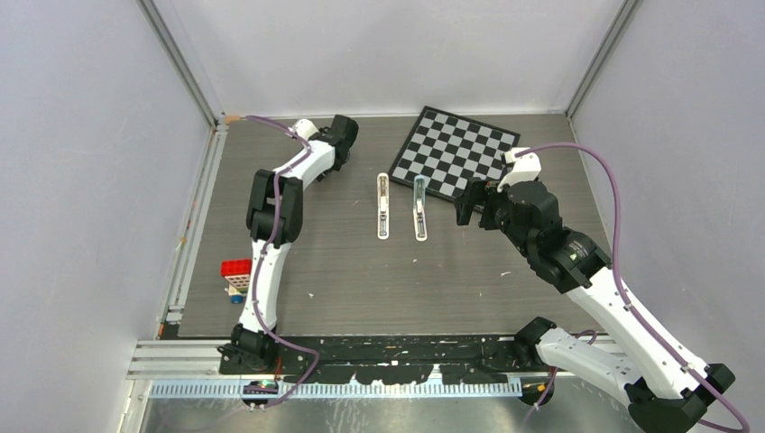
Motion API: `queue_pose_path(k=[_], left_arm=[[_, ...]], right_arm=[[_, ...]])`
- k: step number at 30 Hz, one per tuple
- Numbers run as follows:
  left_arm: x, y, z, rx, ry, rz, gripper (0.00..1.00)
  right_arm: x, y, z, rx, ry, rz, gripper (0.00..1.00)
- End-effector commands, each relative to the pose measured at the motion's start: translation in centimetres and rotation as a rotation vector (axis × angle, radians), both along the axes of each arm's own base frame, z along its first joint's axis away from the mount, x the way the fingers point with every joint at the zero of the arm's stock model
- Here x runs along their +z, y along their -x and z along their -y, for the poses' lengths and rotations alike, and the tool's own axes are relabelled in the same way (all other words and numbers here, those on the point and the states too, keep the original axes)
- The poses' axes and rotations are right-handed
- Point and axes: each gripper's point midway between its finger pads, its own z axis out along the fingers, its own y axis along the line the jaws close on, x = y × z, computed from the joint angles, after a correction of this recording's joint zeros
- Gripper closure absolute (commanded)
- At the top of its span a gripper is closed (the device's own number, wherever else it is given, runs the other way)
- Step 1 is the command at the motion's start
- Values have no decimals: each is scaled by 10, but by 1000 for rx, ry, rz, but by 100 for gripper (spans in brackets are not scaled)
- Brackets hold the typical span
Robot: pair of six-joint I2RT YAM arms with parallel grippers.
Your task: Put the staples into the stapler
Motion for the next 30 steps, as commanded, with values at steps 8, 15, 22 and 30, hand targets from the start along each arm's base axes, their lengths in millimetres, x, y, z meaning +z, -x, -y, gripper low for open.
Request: queue_pose_path(k=[8,15,22,30], left_arm=[[8,-1,-4,11,7,29,41],[22,0,-4,-41,-17,43,50],[37,4,0,-112,-18,40,49],[47,42,7,-257,7,-36,50]], right_arm=[[30,-4,4,-27,-32,88,0],[34,-1,6,-26,-48,98,0],[36,1,7,-27,-54,102,0],[38,4,7,-23,-68,104,0]])
